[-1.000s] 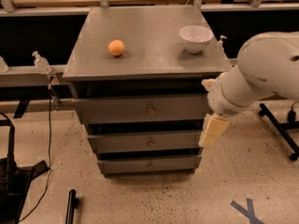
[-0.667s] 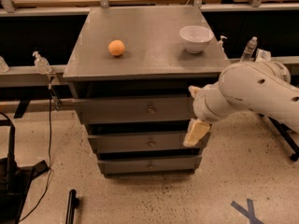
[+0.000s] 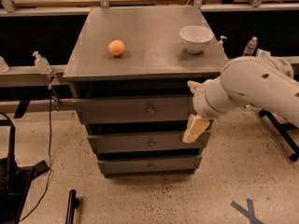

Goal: Open top drawer

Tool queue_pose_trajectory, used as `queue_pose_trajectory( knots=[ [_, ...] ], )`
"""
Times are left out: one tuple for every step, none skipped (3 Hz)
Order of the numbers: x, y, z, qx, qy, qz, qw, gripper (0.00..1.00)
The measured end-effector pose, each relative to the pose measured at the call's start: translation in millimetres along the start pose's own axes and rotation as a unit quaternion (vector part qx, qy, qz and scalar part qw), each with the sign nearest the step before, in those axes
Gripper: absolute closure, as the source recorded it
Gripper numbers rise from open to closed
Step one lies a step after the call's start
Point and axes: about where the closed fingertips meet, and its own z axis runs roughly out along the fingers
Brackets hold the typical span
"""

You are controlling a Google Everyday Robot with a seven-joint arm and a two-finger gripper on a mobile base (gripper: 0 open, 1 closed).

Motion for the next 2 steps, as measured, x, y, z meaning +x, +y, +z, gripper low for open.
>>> queue_pose_trajectory(
  knots=[
    [6, 0, 26, 0.001, -0.044, -0.001, 0.9990, 0.00],
    [18, -7, 68, 0.014, -0.105, 0.005, 0.9943, 0.00]
  ],
)
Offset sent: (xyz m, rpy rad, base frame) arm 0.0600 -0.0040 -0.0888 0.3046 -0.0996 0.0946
